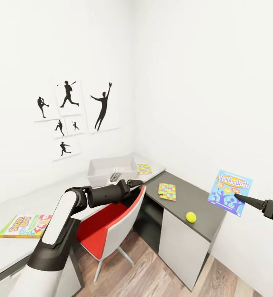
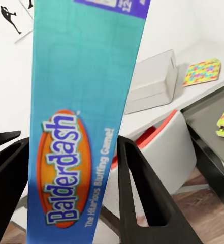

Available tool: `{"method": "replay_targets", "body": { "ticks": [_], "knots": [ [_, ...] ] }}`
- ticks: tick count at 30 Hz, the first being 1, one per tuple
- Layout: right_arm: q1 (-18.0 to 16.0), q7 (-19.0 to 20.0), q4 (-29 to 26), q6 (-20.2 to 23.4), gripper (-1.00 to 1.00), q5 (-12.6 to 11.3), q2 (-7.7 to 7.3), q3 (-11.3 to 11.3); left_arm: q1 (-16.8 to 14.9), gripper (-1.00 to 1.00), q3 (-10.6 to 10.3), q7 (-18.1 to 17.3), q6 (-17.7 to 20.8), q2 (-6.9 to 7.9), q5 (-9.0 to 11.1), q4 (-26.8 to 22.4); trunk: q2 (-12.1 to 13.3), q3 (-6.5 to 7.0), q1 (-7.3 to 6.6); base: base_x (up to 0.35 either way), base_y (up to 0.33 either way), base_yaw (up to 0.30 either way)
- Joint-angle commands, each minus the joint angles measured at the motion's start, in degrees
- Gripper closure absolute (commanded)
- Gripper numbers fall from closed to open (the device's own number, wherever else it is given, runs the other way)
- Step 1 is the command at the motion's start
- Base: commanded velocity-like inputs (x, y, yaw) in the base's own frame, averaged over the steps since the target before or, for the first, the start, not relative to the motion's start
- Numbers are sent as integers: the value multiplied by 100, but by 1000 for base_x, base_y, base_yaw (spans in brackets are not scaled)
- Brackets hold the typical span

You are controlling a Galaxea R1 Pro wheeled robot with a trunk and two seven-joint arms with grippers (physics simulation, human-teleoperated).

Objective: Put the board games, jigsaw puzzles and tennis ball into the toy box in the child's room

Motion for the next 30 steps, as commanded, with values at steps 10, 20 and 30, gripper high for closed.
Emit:
{"method": "replay_targets", "body": {
  "ticks": [10, 20, 30],
  "knots": [
    [-6, 24, 0, 28, 100, 5, -2, -2, -4, -100, 1, 60, 8, -3, 56, -3, -10, -8, 3, 0, 0, 294],
    [-2, 23, 0, 28, 100, 8, -2, -4, -4, -100, 1, 48, 8, 1, 65, 4, -10, -8, 3, 0, 0, 296],
    [-10, 24, 0, 28, 100, 8, -7, -8, -7, -100, -18, 30, 10, -8, 74, -8, -10, -8, 3, 0, 0, 296]
  ]
}}
